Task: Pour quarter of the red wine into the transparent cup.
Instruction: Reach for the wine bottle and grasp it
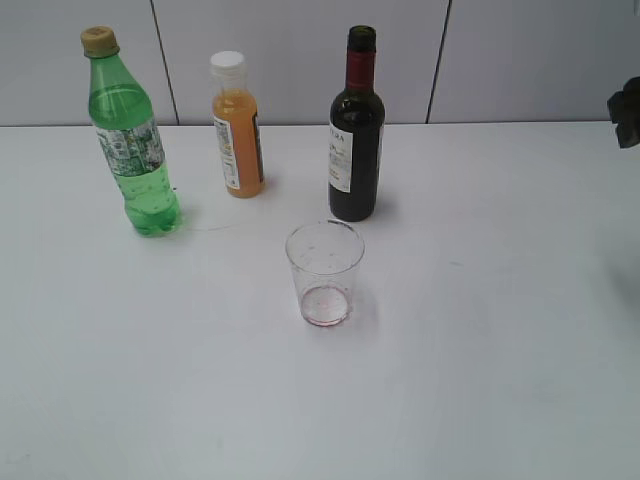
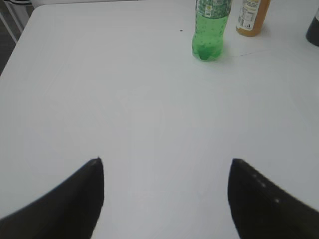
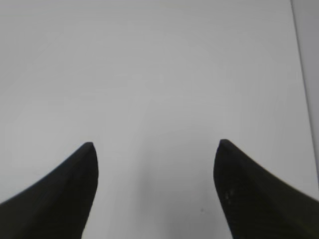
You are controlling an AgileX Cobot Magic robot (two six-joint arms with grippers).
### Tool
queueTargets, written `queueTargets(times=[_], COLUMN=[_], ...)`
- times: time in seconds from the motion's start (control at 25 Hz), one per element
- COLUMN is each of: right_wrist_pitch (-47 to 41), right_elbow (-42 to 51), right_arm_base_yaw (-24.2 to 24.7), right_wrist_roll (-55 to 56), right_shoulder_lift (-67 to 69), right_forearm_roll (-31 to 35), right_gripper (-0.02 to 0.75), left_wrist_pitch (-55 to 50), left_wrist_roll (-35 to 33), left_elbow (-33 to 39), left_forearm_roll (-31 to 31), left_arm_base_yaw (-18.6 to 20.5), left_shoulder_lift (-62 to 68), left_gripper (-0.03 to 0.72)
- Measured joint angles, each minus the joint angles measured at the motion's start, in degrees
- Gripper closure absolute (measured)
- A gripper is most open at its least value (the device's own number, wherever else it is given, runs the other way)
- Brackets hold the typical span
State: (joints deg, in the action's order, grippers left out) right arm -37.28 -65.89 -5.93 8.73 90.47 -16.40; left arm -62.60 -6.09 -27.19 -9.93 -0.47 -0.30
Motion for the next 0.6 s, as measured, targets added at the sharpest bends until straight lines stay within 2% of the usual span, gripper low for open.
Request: queueTargets(times=[0.12,0.2,0.36,0.6], right_wrist_pitch=[-7.48,-11.36,-18.28,-29.55], right_elbow=[-4.80,-6.88,-8.09,-6.51], right_arm_base_yaw=[0.70,1.09,1.29,1.33], right_wrist_roll=[-10.19,-14.17,-16.27,-16.31], right_shoulder_lift=[0.00,-0.11,-1.66,-8.36], right_forearm_roll=[12.70,18.68,21.66,22.27], right_gripper=[0.158,0.157,0.137,0.139], left_wrist_pitch=[0.00,0.00,0.00,0.00], left_wrist_roll=[0.00,0.00,0.00,0.00], left_elbow=[0.00,0.00,0.00,0.00], left_forearm_roll=[0.00,0.00,0.00,0.00], left_arm_base_yaw=[0.00,0.00,0.00,0.00], left_shoulder_lift=[0.00,0.00,0.00,0.00], left_gripper=[0.103,0.103,0.103,0.103])
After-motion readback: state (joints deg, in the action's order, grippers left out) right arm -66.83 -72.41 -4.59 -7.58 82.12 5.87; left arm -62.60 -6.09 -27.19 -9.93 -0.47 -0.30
